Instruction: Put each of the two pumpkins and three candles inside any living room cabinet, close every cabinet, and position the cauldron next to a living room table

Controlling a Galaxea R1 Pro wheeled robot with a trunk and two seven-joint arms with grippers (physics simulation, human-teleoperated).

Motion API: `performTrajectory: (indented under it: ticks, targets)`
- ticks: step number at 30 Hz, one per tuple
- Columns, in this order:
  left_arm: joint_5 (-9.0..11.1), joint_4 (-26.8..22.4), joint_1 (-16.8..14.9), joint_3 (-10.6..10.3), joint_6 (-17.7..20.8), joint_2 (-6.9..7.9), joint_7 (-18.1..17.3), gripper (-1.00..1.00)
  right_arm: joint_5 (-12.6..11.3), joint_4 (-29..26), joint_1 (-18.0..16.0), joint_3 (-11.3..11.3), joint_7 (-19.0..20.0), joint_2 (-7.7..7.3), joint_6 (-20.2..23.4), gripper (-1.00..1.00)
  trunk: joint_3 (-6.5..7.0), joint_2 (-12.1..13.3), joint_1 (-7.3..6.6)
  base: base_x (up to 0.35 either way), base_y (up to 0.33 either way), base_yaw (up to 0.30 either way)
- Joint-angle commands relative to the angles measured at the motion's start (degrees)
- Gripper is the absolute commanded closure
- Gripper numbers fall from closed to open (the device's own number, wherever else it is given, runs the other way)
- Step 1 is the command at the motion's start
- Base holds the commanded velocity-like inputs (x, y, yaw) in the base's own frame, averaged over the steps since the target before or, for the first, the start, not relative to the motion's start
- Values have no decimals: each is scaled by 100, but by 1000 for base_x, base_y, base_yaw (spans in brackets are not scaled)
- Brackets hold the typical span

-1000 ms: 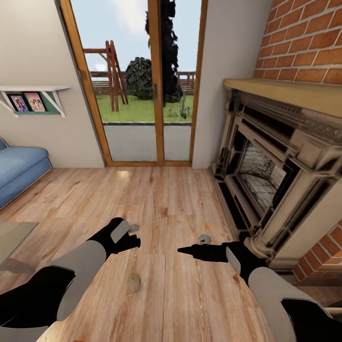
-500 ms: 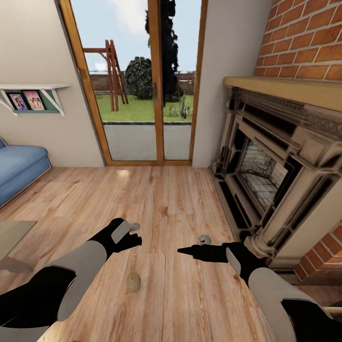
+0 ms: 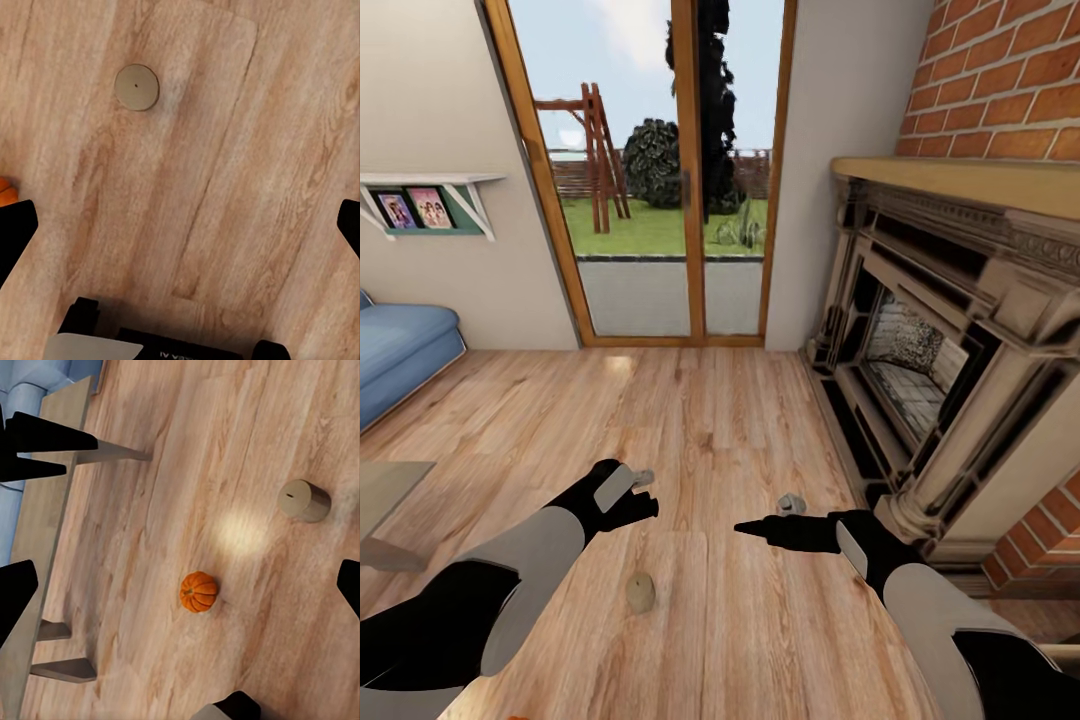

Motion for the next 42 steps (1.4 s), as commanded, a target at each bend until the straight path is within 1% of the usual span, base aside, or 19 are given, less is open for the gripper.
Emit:
performTrajectory:
  ticks: [1,12,15,18,21,23,26,28,42]
  targets:
    - [0,0,0,0,0,2,0,-100,-1,-2,-1,0,0,-2,0,-100,-18,-42,23,0,0,0]
    - [-20,25,0,-12,17,63,56,-100,-1,4,7,-9,0,2,0,-100,-216,-483,264,0,0,0]
    - [-24,234,0,-18,33,59,68,-100,-1,3,9,-9,0,-1,0,-100,-270,-603,330,0,0,0]
    - [-27,312,0,-25,52,64,116,-100,-1,3,11,-9,0,0,0,-100,-324,-724,396,0,0,0]
    - [-27,325,0,-26,59,62,309,-100,-1,3,13,-9,0,-4,0,-100,-378,-844,462,0,0,0]
    - [-25,325,0,-26,61,53,617,-100,-1,4,14,-9,0,-6,0,-100,-413,-924,506,0,0,0]
    - [-20,328,0,-26,61,18,879,-100,-1,3,12,-9,0,-6,0,-100,-467,-1044,572,0,0,0]
    - [-18,326,0,-26,60,0,969,-100,-1,3,12,-9,0,-6,0,-100,-503,-1125,616,0,0,0]
    - [-9,325,0,-18,12,-6,982,-100,-10,5,16,-9,0,-6,0,-100,-755,-1686,923,0,0,0]
